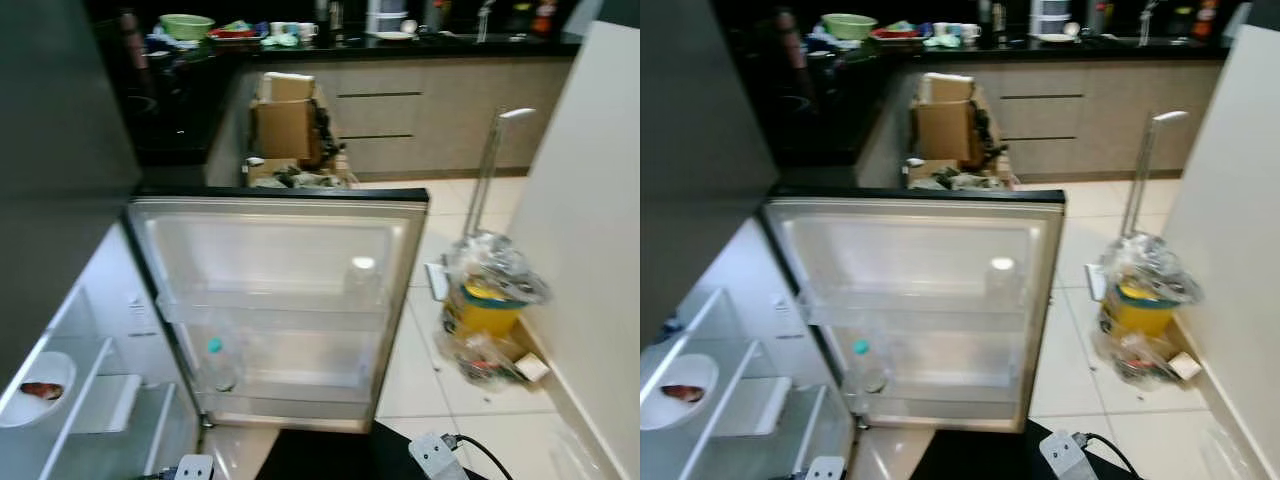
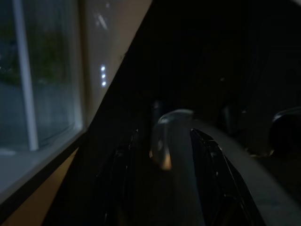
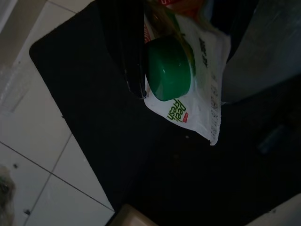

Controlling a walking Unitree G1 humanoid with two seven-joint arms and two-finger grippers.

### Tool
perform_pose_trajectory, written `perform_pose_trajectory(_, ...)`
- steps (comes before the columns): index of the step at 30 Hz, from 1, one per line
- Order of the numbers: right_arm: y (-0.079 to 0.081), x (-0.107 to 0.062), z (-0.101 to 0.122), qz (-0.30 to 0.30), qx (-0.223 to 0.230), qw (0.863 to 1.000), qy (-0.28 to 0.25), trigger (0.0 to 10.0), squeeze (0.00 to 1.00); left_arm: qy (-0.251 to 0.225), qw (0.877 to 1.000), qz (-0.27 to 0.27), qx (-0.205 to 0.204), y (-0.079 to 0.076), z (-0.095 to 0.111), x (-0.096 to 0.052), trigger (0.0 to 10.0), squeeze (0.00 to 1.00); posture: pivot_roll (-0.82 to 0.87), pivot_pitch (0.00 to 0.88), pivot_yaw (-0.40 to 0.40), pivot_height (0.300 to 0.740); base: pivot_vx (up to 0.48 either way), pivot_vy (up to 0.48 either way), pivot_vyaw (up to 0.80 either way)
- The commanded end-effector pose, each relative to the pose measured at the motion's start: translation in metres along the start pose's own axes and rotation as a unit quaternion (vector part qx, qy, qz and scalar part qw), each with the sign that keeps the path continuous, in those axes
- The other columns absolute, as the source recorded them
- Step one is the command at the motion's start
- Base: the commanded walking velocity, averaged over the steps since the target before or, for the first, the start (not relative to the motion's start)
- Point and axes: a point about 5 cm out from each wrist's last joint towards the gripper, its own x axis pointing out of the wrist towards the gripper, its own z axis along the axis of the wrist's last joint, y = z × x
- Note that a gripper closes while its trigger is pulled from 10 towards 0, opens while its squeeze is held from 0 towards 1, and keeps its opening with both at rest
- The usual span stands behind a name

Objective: Restocking fridge

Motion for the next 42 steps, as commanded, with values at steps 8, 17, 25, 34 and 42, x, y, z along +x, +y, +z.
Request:
perform_pose_trajectory(8,0.007,-0.001,-0.01,0.026,0.031,0.999,0.011,10.0,0.0,-0.004,1.0,0.001,-0.001,0.002,0.004,0.0,10.0,0.0,-0.06,0.0,-0.01,0.74,0.0,0.0,0.0)
perform_pose_trajectory(17,0.007,-0.002,-0.018,0.003,0.018,0.999,0.027,10.0,0.0,-0.004,1.0,-0.005,-0.003,0.0,0.004,0.001,10.0,0.0,-0.06,0.0,-0.012,0.74,0.0,0.0,0.0)
perform_pose_trajectory(25,0.008,-0.003,-0.023,0.0,0.018,0.999,0.031,10.0,0.0,-0.001,1.0,-0.01,-0.001,-0.002,0.004,0.001,10.0,0.0,-0.06,0.0,-0.012,0.74,0.0,0.0,0.0)
perform_pose_trajectory(34,-0.011,-0.003,-0.004,-0.038,0.038,0.998,-0.02,10.0,0.0,0.0,1.0,-0.015,0.003,-0.002,0.004,0.001,10.0,0.0,-0.06,0.0,-0.009,0.74,0.0,0.0,0.0)
perform_pose_trajectory(42,-0.012,-0.002,0.004,-0.042,0.029,0.998,-0.027,10.0,0.0,0.0,1.0,-0.021,0.003,-0.004,0.003,0.001,10.0,0.0,-0.06,0.0,-0.01,0.74,0.0,0.0,0.0)
